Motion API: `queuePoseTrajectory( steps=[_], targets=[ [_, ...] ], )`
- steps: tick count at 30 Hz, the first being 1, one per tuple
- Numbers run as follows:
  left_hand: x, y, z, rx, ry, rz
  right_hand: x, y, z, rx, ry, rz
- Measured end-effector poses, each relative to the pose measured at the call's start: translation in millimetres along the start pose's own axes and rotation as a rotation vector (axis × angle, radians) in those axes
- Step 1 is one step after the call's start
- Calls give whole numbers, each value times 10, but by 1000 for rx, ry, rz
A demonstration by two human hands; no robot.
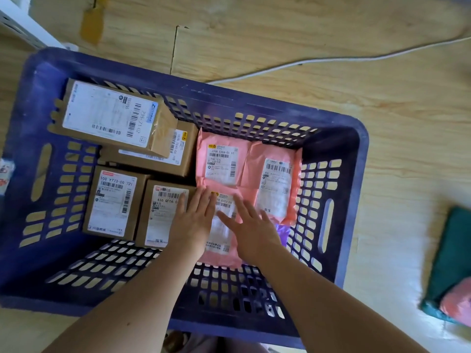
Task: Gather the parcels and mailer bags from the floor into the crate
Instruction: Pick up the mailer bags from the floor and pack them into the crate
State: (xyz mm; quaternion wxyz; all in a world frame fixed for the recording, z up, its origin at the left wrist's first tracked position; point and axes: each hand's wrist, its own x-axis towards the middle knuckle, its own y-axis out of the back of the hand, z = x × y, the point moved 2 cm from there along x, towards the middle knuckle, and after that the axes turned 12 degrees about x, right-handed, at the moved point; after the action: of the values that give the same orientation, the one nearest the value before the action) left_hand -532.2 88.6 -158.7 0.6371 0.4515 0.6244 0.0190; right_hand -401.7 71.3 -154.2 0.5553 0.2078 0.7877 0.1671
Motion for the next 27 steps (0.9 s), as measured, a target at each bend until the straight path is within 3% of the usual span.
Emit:
queuePoseTrajectory(
  steps=[3, 9, 15, 23, 27],
  targets=[
    [-65, 111, 27, -48, 10, -18, -99, 113, -47, 49, -3, -1],
    [-413, 489, -139, -114, 11, 95, -636, 424, -77, 330, -84, 213],
    [-982, 1306, -284, -278, -67, 279, -1442, 1042, -218, 455, -136, 385],
    [-2054, 2604, -386, -228, -172, 599, -2642, 1907, -534, 684, -159, 663],
    [-2590, 3028, -380, -247, -233, 599, -3328, 2184, -605, 763, -188, 763]
  ],
)
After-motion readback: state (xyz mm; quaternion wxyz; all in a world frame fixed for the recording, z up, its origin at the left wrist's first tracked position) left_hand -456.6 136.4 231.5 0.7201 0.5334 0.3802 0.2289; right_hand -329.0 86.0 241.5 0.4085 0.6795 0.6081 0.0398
